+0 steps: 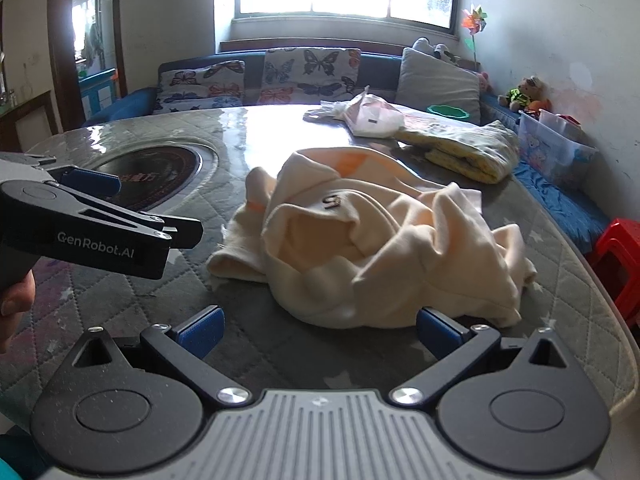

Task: Fold clothes
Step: 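Move both grippers toward the crumpled cream sweatshirt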

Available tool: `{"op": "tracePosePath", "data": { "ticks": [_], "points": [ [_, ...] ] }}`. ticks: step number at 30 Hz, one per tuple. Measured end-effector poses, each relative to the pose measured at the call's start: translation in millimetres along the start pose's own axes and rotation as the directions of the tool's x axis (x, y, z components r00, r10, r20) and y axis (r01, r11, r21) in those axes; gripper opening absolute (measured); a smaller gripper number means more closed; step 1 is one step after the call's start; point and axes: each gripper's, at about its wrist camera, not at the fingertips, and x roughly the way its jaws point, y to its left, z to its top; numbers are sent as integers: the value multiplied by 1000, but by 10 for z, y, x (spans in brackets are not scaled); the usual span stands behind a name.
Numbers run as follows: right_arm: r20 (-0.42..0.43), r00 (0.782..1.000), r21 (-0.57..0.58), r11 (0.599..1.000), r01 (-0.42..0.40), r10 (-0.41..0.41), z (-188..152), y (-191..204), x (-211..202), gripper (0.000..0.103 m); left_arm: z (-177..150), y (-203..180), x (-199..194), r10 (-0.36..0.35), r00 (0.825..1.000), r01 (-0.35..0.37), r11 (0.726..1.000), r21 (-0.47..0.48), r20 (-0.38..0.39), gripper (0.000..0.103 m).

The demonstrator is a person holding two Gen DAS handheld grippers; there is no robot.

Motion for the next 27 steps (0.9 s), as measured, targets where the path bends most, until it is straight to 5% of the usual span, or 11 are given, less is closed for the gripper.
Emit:
{"op": "tracePosePath", "data": {
  "ticks": [8, 27],
  "points": [
    [0, 1000, 26, 999, 31, -31, -109, -79, -47, 103, -10, -135, 11, -25, 998, 27, 999, 32, -53, 103],
    [-42, 997, 23, 997, 67, -66, -275, 20, -296, 103, -101, -269, -221, -47, 998, 49, 995, 85, -32, 103]
  ]
}}
